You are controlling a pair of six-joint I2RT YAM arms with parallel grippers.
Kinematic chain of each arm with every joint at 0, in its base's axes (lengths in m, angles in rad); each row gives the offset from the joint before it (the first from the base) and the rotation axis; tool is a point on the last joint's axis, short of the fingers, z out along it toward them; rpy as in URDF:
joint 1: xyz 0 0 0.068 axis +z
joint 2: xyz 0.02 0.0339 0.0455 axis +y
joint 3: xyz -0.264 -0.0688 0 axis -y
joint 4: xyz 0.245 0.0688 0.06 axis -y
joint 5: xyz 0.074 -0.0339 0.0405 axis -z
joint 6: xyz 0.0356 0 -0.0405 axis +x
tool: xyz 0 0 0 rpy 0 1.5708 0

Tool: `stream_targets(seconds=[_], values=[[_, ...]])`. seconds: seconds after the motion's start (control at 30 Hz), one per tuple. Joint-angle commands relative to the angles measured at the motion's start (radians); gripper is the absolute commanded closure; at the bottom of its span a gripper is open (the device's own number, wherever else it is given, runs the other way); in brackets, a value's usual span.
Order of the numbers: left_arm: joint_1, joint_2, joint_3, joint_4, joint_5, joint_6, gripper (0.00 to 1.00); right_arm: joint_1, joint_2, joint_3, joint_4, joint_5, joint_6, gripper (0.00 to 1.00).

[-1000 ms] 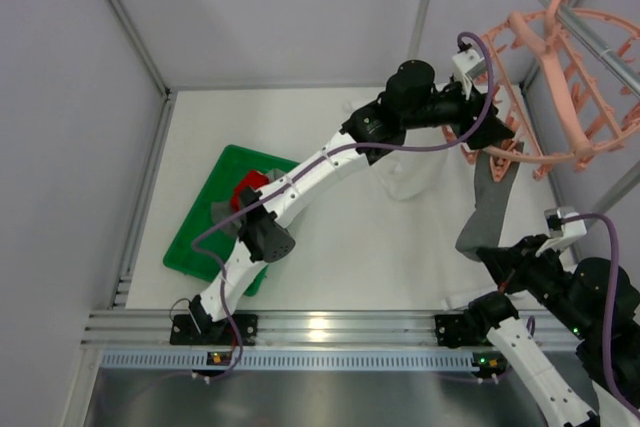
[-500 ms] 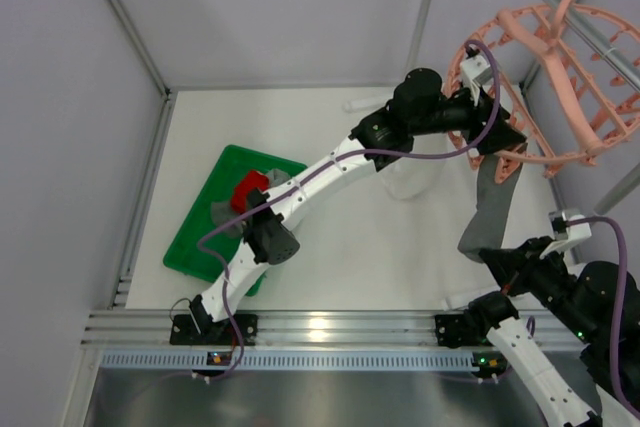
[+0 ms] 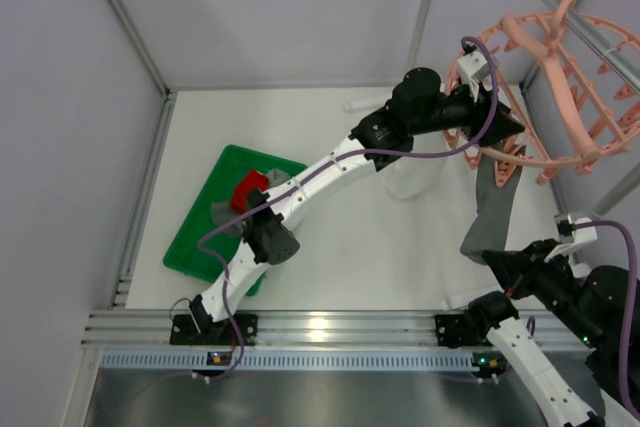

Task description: Remove the socks clipped to the hanger

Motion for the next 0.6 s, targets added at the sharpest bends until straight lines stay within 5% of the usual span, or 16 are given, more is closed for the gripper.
stream_targets(seconds=[0.0,0.57], values=[[-0.002,0.026,0.007,0.061,-0.005,-0.01,0.44,0.011,0.003,0.038,-0.019,-0.001,0.006,1.0],[-0.002,0.014,-0.033,0.043,0.021,0.013,0.56,0.013,0.01,0.058,-0.028,0.009,-0.002,1.0]])
